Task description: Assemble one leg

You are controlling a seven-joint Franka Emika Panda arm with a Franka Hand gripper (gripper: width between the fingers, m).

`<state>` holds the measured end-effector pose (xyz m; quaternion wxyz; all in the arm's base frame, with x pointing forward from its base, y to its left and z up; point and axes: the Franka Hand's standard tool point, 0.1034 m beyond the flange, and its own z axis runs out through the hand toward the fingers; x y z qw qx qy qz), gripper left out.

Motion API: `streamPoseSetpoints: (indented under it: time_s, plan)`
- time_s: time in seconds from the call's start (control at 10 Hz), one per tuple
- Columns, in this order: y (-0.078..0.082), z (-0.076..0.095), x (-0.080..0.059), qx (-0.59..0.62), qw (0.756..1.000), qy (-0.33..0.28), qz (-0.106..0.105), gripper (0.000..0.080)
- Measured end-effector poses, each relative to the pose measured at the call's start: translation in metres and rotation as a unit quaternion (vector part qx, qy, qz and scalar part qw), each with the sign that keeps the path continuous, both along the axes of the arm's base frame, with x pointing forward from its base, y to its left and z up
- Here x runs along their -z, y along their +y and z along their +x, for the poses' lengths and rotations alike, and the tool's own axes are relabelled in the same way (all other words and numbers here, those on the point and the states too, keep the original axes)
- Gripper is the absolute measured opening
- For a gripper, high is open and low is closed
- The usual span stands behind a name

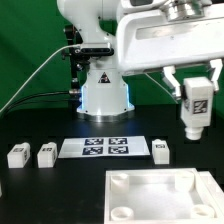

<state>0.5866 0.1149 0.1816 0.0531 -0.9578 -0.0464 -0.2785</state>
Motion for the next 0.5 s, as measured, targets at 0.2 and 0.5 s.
streamPoseSetpoints:
  time_s: [0.2,0.5]
  plan:
    - [-0.0013,-0.0059,0.0068,0.004,0.999,-0.036,0.007,0.0291]
    - [-0.0023,0.0017,0.0111,-0.004,1.000,-0.031,-0.002,0.0291]
